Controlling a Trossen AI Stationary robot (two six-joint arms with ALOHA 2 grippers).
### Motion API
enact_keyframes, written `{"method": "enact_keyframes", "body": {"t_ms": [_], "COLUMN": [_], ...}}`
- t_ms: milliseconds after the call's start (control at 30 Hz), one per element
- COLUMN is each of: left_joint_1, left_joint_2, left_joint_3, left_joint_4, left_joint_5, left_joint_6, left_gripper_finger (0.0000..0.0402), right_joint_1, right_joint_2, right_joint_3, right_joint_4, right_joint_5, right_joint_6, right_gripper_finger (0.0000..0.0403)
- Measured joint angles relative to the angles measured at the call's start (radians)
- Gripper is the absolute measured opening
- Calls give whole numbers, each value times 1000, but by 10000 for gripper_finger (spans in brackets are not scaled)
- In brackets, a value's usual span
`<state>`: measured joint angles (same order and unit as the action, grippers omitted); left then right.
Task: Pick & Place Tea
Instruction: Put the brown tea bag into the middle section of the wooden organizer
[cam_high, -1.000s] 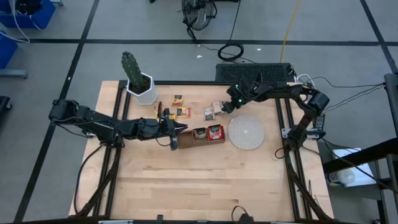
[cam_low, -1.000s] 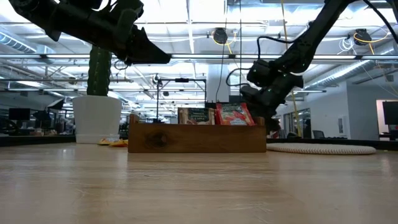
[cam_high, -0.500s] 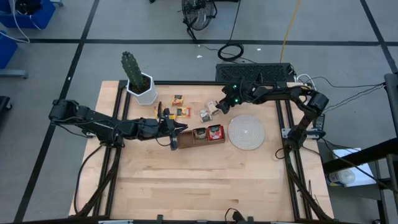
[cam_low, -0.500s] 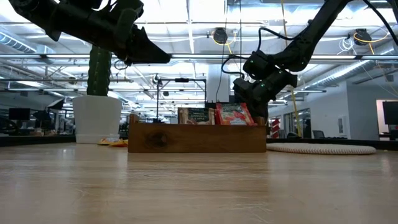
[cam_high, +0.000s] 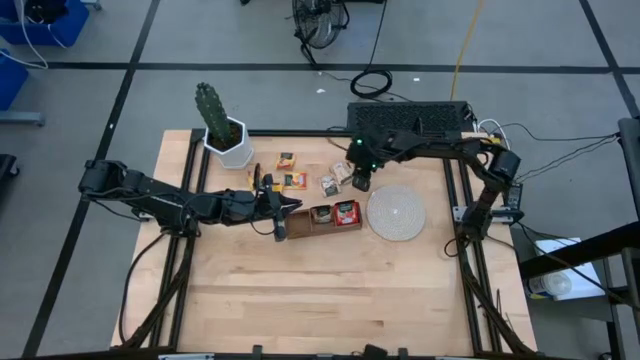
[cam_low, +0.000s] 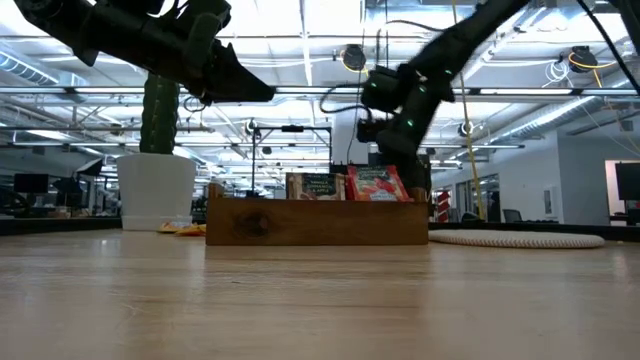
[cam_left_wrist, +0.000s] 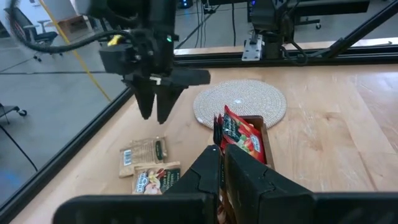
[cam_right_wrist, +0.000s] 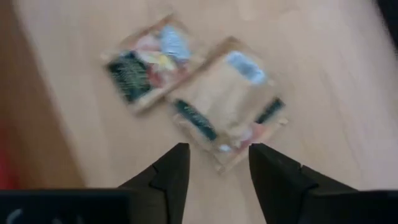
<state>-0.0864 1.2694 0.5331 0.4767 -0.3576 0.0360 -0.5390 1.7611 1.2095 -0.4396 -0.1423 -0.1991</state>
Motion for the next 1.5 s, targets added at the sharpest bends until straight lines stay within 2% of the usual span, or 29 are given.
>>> {"method": "enact_keyframes", "body": {"t_ms": [67,100,167,200,300,433,467,667,867,967,1100,1233,1367,1500], "left_joint_1": [0,0,0,0,-1,-1,-1,-1,0,0,0,0,0,0], "left_joint_2": [0,0,0,0,0,0,0,0,0,0,0,0,0,0], "left_joint_3": [0,0,0,0,0,0,0,0,0,0,0,0,0,0], "left_joint_4": [0,0,0,-1,-1,-1,-2,-3,-2,-2,-2,-2,-2,-2], "left_joint_5": [0,0,0,0,0,0,0,0,0,0,0,0,0,0], "left_joint_6": [0,-1,-10,-13,-13,-13,-13,-9,-8,-8,-9,-10,-10,-8], "left_gripper_finger": [31,31,31,31,31,31,31,31,31,31,31,31,31,31], "right_joint_1": [17,24,42,51,70,65,66,70,64,45,22,-12,-25,-26], "right_joint_2": [31,46,70,84,144,238,256,338,351,315,267,229,174,75], "right_joint_3": [85,121,168,181,190,189,189,189,194,191,189,185,184,185], "right_joint_4": [-62,-69,-63,-33,71,153,162,191,43,-19,-148,-284,-320,-319], "right_joint_5": [-74,-144,-259,-277,-245,-222,-217,-169,-44,-28,62,76,91,163], "right_joint_6": [-21,-51,-118,-143,-215,-252,-254,-228,-204,-155,-91,-48,-45,-78], "right_gripper_finger": [169,174,179,177,141,29,16,2,0,0,0,0,0,0]}}
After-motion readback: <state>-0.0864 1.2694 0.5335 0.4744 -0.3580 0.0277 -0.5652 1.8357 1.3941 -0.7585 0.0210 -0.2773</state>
